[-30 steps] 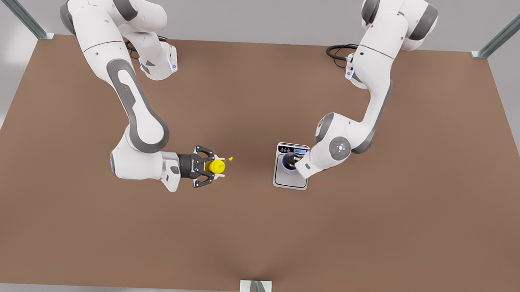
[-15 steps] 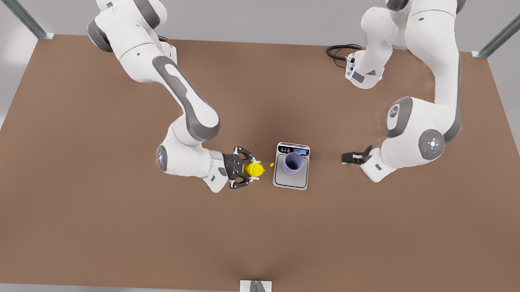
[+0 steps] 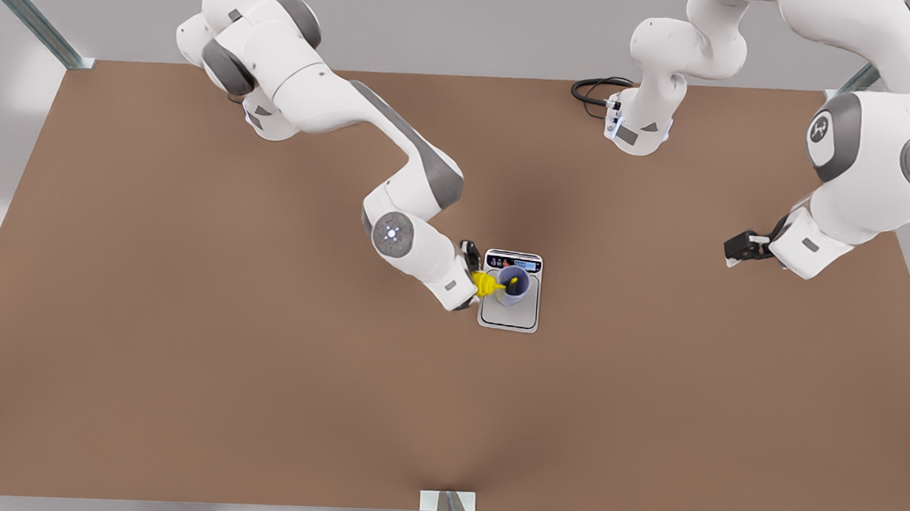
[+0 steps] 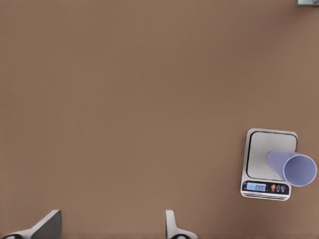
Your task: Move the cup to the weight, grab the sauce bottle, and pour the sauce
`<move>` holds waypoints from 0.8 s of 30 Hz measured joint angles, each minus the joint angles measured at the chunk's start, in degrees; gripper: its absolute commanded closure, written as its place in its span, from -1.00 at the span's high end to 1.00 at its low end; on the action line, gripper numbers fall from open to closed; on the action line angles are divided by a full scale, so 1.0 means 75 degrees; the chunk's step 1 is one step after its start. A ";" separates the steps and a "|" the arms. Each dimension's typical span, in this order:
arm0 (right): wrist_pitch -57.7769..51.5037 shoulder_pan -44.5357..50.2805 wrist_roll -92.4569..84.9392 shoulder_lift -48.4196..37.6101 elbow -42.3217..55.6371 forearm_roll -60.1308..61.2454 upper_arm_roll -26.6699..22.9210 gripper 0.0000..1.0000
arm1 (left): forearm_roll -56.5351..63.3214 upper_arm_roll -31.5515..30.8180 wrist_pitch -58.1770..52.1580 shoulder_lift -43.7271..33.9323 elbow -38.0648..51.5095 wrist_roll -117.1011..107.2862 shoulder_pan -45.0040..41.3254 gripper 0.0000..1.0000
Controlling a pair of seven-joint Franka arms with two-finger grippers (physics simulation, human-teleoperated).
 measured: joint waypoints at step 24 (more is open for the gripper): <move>-0.4719 -0.5653 -0.8907 0.0974 -0.0070 0.6061 0.0148 -0.04 | -0.0539 0.0620 -0.1085 0.0901 0.1710 -0.0985 -0.0979 1.00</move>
